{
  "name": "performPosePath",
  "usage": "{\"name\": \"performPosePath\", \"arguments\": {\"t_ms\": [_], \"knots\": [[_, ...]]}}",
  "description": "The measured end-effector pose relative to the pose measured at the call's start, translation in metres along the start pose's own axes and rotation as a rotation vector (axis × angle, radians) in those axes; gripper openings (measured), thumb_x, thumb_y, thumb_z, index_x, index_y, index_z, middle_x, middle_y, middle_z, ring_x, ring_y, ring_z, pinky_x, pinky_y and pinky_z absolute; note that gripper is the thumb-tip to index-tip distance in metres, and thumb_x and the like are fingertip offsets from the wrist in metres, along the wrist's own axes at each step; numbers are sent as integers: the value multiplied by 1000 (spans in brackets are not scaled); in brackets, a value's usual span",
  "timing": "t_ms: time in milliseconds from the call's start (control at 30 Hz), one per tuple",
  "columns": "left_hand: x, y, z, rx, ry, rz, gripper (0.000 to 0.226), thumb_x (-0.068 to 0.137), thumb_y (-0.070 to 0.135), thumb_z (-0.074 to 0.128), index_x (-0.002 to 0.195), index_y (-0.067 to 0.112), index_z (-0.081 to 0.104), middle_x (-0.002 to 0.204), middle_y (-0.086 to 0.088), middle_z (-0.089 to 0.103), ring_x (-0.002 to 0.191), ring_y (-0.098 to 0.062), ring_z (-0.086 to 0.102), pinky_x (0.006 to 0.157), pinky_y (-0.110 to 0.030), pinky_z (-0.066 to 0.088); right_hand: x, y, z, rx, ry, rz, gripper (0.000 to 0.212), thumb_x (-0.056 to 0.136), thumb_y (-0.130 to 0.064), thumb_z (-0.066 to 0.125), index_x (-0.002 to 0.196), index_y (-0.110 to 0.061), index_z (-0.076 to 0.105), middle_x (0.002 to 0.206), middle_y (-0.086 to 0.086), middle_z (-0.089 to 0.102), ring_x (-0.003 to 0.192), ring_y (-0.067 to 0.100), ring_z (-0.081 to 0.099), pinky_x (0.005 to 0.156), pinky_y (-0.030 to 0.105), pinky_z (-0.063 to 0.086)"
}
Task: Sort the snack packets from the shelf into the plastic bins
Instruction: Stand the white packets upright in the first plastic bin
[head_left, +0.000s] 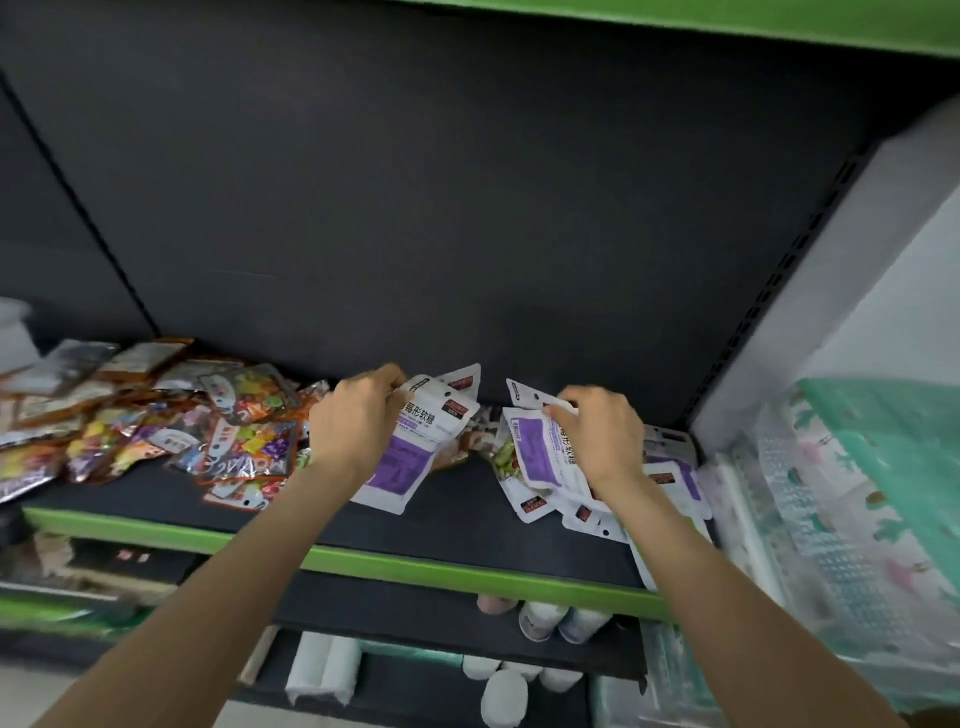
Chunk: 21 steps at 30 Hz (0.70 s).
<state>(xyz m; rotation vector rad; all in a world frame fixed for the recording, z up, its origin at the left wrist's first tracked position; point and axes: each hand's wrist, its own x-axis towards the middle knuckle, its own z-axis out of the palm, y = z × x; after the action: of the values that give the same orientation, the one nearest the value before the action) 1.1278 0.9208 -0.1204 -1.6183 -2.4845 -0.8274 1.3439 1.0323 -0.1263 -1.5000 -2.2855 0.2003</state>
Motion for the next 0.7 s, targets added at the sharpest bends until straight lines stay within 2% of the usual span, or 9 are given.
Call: {"name": "performPosePath", "arguments": {"t_ms": [167, 300, 433, 567, 700], "knots": [[-7, -54, -34, 6, 32, -70, 15, 97, 30, 51, 103, 19, 59, 90, -5, 68, 81, -28, 63, 58, -30, 40, 0, -67, 15, 47, -60, -107, 19, 92, -35, 59, 92, -19, 70, 85, 3, 70, 81, 24, 64, 68, 34, 50], [-14, -116, -75, -5, 110, -104, 13, 96, 29, 50, 103, 19, 56, 89, -7, 68, 83, -33, 62, 59, -36, 46, -2, -144, 30, 123, -45, -166, 18, 90, -34, 61, 88, -19, 70, 83, 2, 69, 80, 25, 63, 70, 37, 50], [-18, -181, -123, 10, 164, -122, 15, 97, 25, 50, 106, 17, 58, 90, -9, 68, 82, -34, 62, 56, -33, 39, -10, -229, 48, 150, -9, -192, 19, 90, -35, 60, 86, -19, 69, 81, 2, 66, 76, 25, 61, 64, 34, 46], [-23, -247, -164, 55, 172, -141, 19, 98, 24, 47, 112, 18, 58, 100, -11, 68, 90, -34, 61, 59, -32, 36, -21, -308, 69, 227, 26, -202, 19, 91, -32, 61, 86, -16, 69, 80, 2, 64, 70, 19, 58, 57, 31, 44], [-28, -305, -203, 69, 220, -217, 19, 98, 23, 46, 113, 17, 58, 104, -10, 65, 92, -35, 59, 61, -33, 36, -26, -384, 89, 273, 17, -253, 17, 91, -32, 61, 88, -18, 70, 82, 1, 64, 72, 20, 60, 60, 33, 48]]}}
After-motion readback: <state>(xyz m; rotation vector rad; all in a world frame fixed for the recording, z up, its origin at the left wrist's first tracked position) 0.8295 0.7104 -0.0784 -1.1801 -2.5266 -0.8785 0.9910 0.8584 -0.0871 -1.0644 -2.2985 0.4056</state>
